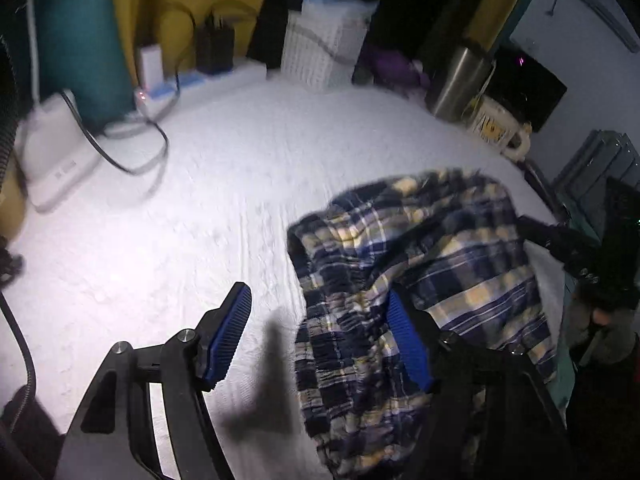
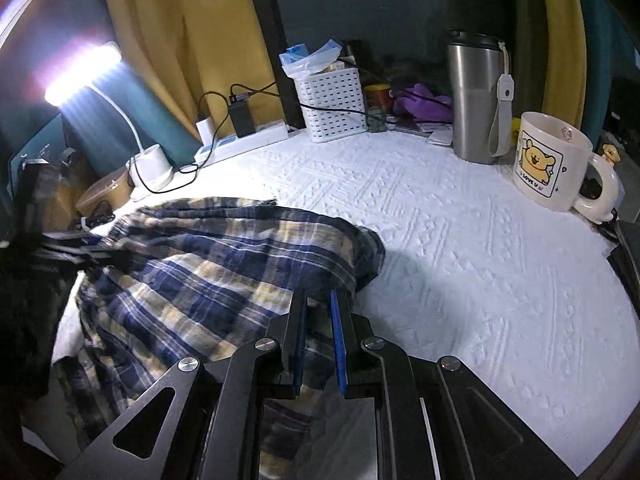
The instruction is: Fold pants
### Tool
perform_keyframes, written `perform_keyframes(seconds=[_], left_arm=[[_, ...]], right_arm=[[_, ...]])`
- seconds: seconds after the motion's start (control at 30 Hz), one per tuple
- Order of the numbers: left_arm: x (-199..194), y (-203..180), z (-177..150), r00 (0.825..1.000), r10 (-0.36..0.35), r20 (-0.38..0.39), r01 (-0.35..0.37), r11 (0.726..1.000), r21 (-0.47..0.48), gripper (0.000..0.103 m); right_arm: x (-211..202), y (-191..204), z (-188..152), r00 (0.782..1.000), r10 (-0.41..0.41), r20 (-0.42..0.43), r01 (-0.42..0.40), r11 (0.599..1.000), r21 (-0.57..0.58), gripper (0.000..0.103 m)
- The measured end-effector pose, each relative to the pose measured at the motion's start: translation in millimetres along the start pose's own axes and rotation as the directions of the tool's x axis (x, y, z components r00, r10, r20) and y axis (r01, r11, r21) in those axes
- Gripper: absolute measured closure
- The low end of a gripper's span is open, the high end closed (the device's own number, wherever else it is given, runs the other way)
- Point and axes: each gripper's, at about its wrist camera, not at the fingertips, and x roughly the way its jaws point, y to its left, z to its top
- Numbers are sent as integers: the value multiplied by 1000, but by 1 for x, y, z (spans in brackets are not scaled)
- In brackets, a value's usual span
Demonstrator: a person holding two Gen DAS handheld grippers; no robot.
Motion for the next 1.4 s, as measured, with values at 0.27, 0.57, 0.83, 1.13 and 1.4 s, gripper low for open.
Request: perform_keyframes(seconds=[0.27,0.57,0.83,1.13,1.4], left_arm=[[20,-10,-2,994,-95,-59,95,995,-3,34],[27,-35,-1,986,-159,-53,162,985,60,34],[33,-48,-2,986,-167,-22,168,982,86,72],[9,-59,-4,990,-129,52,121,985,126,78],[-48,-70,-9,974,-134,180,107,983,151,78]], right_arm=[[8,-3,-10,999,16,-42,-14,999,36,0],[37,-5,-9,989,111,-102,-103,991,84,0],[53,21,-3,977,176,-123,-177,984,7,38],[35,30,0,986,160,-53,-162,987,-25,77],[-14,54,18,989,142,46,-136,984,-118,78]])
